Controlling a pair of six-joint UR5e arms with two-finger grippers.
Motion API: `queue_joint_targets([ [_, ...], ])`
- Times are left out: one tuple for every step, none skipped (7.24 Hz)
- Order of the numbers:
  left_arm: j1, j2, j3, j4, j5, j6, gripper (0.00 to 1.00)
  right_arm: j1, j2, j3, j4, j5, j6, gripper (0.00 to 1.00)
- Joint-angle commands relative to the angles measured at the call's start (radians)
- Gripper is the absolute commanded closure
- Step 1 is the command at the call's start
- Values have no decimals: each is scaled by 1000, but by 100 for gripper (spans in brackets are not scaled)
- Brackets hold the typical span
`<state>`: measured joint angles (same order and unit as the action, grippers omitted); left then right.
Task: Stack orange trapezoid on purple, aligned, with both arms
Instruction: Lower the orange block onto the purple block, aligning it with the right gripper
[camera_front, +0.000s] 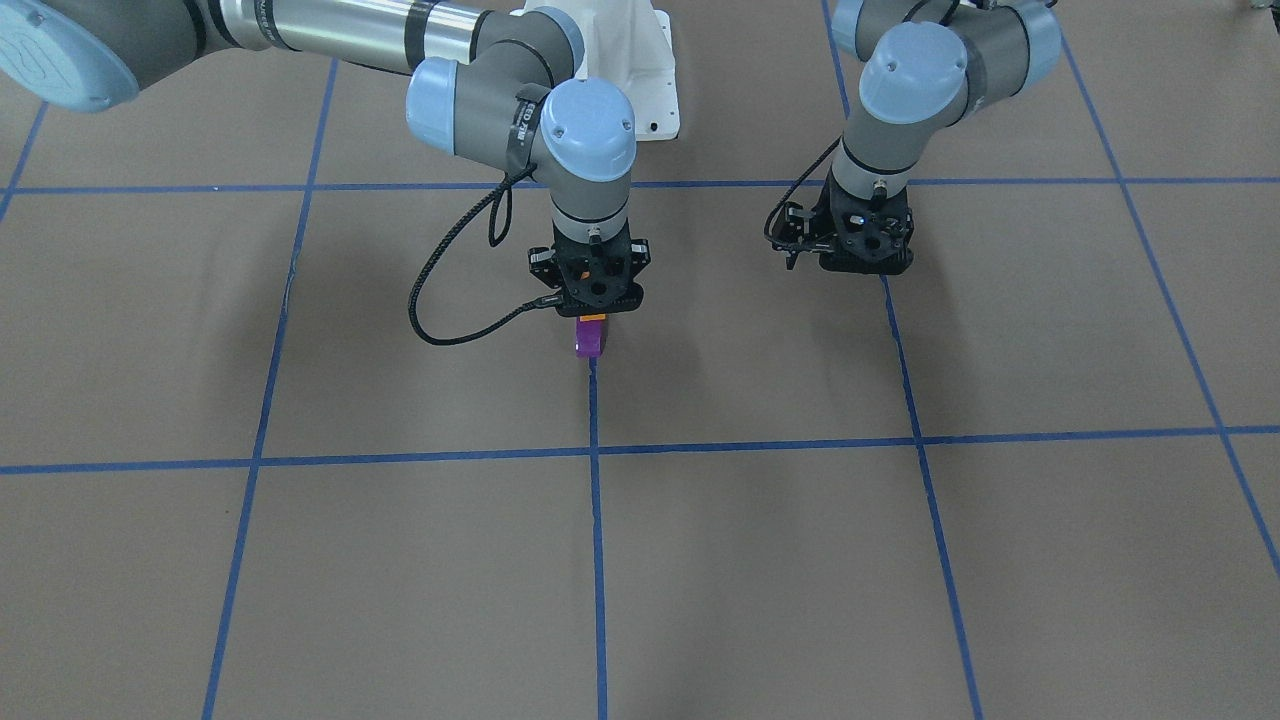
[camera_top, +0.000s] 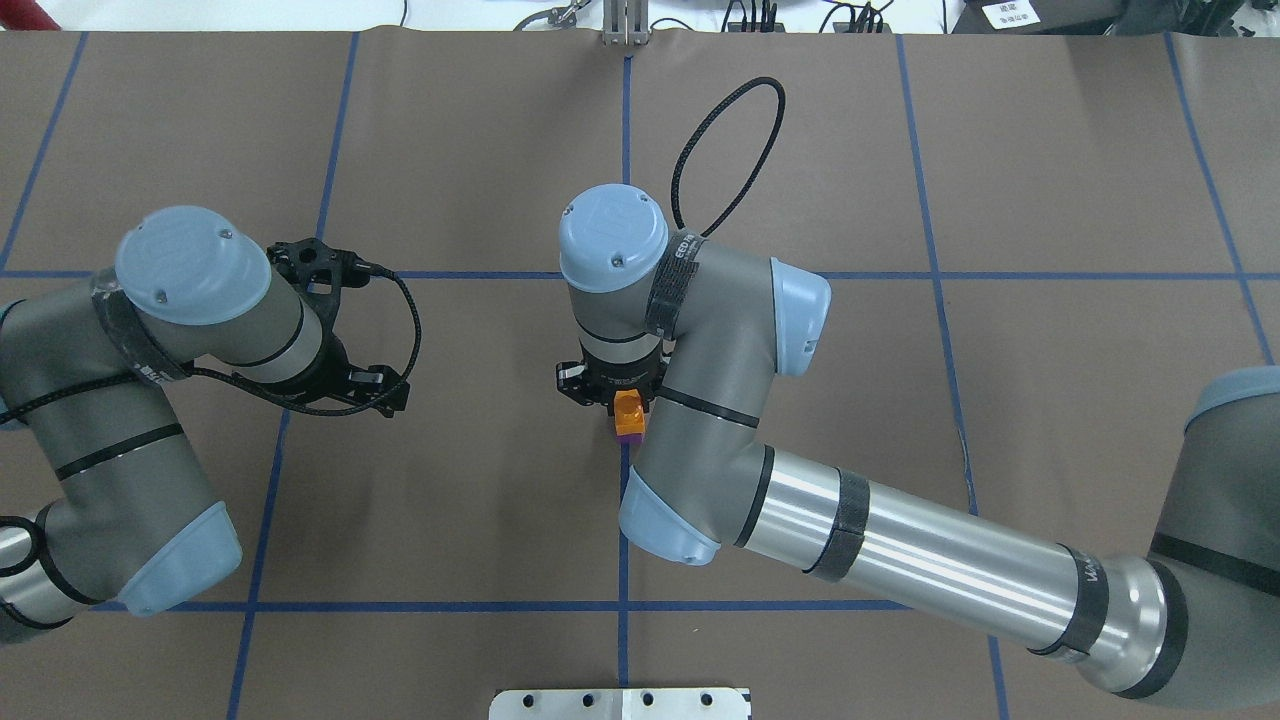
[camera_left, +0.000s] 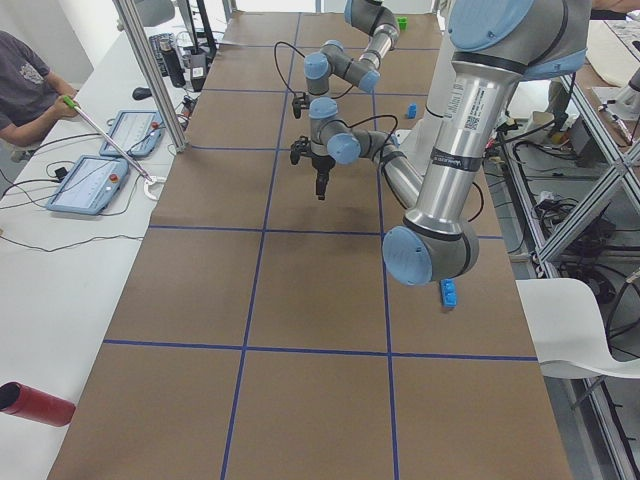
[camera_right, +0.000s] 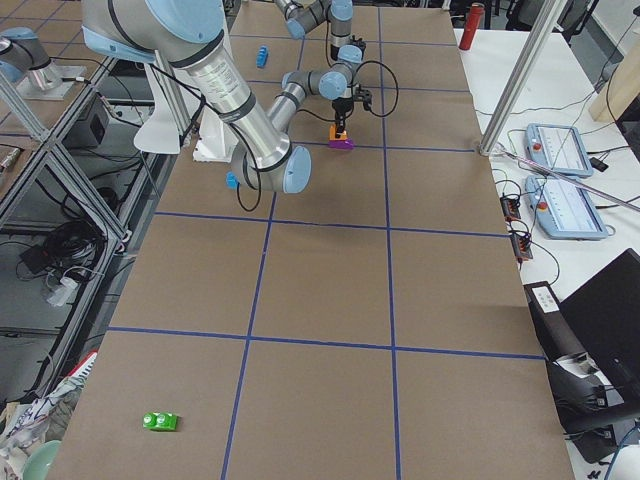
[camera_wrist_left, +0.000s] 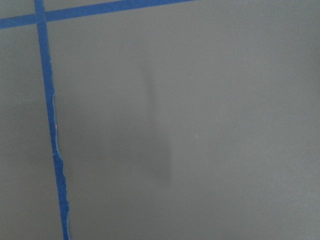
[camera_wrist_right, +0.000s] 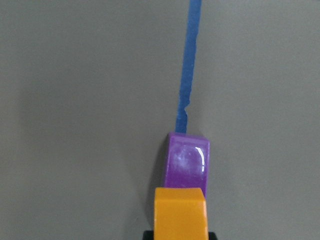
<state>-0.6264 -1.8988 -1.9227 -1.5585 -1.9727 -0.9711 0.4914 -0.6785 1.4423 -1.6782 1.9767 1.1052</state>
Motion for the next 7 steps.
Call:
queue_joint_targets([
  [-1,-2,-2,0,0,-1,1,4,0,1,-2,2,5,100],
  [-1,-2,-1,0,0,-1,1,4,0,1,-2,4,25,100],
  [-1,0,-1,0,0,-1,1,4,0,1,-2,5,34,100],
  [-1,0,-1,0,0,-1,0,4,-1,1,-2,5,35,100],
  [1,0,-1,0,0,-1,1,6,-4,1,-2,5,35,100],
  [1,-2,-1,0,0,-1,0,6,-6,1,-2,5,36,51],
  [2,-2,-1,0,0,-1,1,4,-10,9,-2,4,41,1],
])
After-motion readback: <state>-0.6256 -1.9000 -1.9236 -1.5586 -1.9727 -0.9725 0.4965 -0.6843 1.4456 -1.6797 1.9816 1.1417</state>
